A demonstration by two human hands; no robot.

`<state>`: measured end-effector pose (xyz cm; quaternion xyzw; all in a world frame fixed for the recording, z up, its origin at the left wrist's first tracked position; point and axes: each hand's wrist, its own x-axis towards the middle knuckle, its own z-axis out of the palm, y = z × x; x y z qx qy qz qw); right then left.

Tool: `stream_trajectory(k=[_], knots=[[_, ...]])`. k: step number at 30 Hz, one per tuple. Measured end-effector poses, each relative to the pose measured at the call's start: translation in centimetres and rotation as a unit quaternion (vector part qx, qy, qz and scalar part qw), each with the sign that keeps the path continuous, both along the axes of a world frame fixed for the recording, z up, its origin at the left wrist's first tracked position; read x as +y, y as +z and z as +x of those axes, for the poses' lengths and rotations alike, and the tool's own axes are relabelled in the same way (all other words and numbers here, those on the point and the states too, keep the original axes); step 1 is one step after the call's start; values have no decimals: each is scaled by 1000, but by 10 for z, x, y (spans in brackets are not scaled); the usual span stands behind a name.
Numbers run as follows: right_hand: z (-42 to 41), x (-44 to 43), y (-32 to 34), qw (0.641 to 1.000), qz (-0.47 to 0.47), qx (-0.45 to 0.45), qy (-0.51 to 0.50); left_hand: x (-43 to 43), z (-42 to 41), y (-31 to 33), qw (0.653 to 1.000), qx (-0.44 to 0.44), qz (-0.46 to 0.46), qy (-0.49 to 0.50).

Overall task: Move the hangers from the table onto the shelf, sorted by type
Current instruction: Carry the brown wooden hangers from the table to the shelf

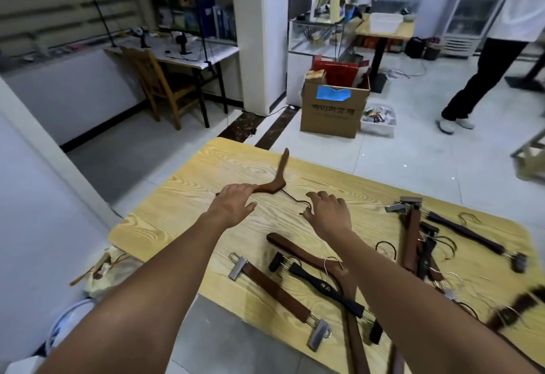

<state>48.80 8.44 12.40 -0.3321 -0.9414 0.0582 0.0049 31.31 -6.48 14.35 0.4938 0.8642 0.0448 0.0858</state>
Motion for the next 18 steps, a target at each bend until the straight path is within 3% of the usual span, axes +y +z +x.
stream_trajectory(k=[18], knots=[[-74,94,-41,1000,-26,5,-10,104,-74,-34,998,-31,-43,-31]])
